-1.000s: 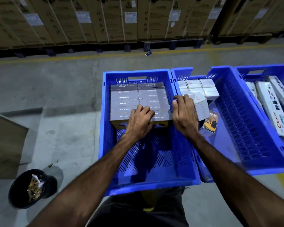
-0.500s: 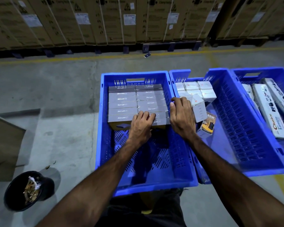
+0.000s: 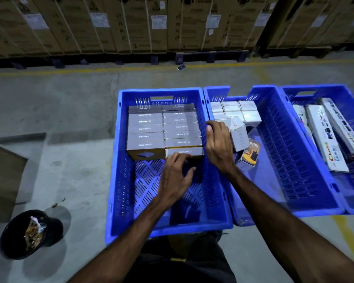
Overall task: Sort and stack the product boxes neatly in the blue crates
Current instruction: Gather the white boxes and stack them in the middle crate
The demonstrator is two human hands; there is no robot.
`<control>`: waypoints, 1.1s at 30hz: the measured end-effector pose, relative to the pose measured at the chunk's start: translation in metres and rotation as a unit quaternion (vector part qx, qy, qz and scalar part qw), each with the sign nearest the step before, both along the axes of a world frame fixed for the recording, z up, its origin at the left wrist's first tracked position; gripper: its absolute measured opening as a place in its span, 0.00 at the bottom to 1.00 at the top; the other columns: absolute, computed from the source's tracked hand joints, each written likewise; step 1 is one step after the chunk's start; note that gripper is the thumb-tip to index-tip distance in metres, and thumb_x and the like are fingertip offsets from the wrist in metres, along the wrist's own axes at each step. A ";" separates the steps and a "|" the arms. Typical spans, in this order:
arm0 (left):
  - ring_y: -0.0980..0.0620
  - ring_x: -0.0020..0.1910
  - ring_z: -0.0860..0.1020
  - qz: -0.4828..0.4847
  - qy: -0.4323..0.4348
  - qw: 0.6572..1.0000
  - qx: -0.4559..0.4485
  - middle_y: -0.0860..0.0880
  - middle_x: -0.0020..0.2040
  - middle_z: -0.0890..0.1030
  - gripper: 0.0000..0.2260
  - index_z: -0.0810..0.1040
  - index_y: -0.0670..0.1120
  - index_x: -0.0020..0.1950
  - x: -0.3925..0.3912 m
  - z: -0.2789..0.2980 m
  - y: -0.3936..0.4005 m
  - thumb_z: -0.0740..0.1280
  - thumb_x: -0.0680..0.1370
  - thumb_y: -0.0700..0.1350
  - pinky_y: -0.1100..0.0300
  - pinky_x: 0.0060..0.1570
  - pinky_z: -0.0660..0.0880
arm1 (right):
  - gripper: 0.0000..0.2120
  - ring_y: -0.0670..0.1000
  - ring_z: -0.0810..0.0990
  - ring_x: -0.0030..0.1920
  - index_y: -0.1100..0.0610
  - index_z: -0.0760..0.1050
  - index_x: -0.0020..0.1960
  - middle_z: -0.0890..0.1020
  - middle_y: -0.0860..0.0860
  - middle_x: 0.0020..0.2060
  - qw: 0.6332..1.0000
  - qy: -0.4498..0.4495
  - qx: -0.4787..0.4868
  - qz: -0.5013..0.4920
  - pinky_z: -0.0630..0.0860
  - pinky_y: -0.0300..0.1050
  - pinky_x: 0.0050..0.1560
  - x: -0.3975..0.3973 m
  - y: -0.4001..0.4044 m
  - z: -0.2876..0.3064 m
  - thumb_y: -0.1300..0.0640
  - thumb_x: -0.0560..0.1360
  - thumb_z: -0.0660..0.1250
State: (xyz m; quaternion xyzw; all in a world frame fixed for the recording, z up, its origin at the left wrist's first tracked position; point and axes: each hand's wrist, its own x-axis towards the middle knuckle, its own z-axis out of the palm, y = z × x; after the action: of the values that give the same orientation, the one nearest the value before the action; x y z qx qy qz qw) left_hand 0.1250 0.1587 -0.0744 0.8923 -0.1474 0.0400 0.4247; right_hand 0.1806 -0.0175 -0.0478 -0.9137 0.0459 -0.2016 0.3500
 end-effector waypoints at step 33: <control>0.52 0.45 0.76 0.155 -0.008 0.986 0.061 0.55 0.44 0.83 0.02 0.84 0.49 0.50 -0.003 0.040 -0.170 0.73 0.78 0.46 0.53 0.48 0.74 | 0.46 0.60 0.70 0.74 0.50 0.61 0.80 0.70 0.57 0.76 0.937 0.326 0.012 0.124 0.71 0.61 0.71 0.006 -0.240 -0.046 0.38 0.70 0.77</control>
State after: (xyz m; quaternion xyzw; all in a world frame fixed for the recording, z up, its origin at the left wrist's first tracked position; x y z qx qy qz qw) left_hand 0.1222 -0.0117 -0.0340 0.9285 -0.0128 0.1032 0.3566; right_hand 0.1868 -0.2578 -0.0936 -0.9236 0.0466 0.1525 0.3487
